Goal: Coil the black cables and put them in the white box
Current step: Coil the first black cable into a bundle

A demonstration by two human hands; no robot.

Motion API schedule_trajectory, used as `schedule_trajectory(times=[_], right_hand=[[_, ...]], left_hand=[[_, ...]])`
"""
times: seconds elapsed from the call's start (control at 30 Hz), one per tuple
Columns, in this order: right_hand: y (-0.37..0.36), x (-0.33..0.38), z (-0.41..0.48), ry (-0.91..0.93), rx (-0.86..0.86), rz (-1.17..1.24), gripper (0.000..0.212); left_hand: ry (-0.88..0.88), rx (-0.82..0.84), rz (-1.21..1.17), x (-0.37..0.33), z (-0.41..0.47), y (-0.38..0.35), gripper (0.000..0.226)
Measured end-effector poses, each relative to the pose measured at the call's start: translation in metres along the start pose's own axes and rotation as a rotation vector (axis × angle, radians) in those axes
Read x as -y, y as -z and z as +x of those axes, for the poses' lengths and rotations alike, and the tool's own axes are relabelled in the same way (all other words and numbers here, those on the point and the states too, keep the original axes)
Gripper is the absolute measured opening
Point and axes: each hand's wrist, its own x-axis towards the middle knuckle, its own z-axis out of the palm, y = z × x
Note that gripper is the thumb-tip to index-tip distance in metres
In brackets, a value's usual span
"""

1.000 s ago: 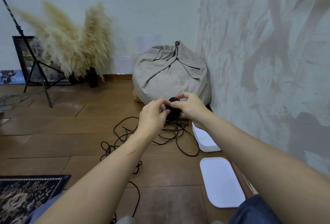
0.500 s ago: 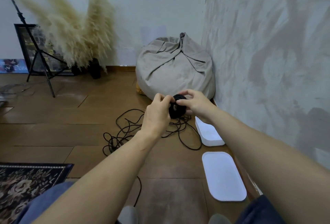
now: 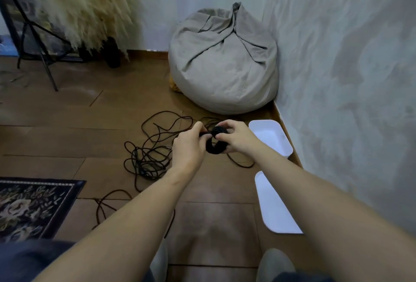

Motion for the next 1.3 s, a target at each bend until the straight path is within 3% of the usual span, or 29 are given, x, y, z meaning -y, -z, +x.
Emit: schedule_trajectory(times=[0.17,0.23,0.33,0.43,0.53,0.63,0.8,0.93,1.03,1.2,1.3], right_hand=[[-0.012,-0.059,0.018,-0.026,-0.003,-0.113,0.03],[-0.017,-0.08,0.02,-0.052,-0.011,-0.075,0.03],[-0.023,-0.1,0.027,-0.087,0.017,-0.095,0.03],[-0.03,-0.113,0.035,-0.145,0.013,-0.117,0.029],[-0.037,-0.125,0.037,-0.174,0.005,-0.093,0.031],[-0.041,-0.133,0.036,-0.195,0.026,-0.063,0.034],[-0.041,-0.154,0.034,-0.221,0.084,-0.035,0.029],[-0.038,-0.177,0.029,-0.293,0.117,-0.027,0.032],[-0.037,-0.194,0.023,-0.343,0.131,0.0,0.031],[-0.046,-0.203,0.023,-0.33,0.159,-0.016,0.03],[-0.052,-0.208,0.027,-0.321,0.18,-0.052,0.034]], left_hand=[[0.362,-0.047,-0.336,0.038,-0.005,-0.038,0.013],[0.412,0.011,-0.341,0.054,-0.002,-0.049,0.013],[0.336,0.156,-0.043,0.078,-0.006,-0.059,0.011],[0.149,0.168,0.152,0.089,-0.018,-0.074,0.027],[-0.073,0.141,0.227,0.085,-0.04,-0.093,0.033],[-0.099,0.139,0.186,0.082,-0.051,-0.105,0.029],[0.037,0.204,0.094,0.093,-0.043,-0.109,0.013],[0.374,0.159,0.104,0.113,-0.04,-0.115,0.016],[0.44,0.305,0.141,0.135,-0.053,-0.125,0.009],[0.503,0.486,0.006,0.14,-0.084,-0.148,0.019],[0.614,0.58,-0.281,0.129,-0.084,-0.154,0.022]])
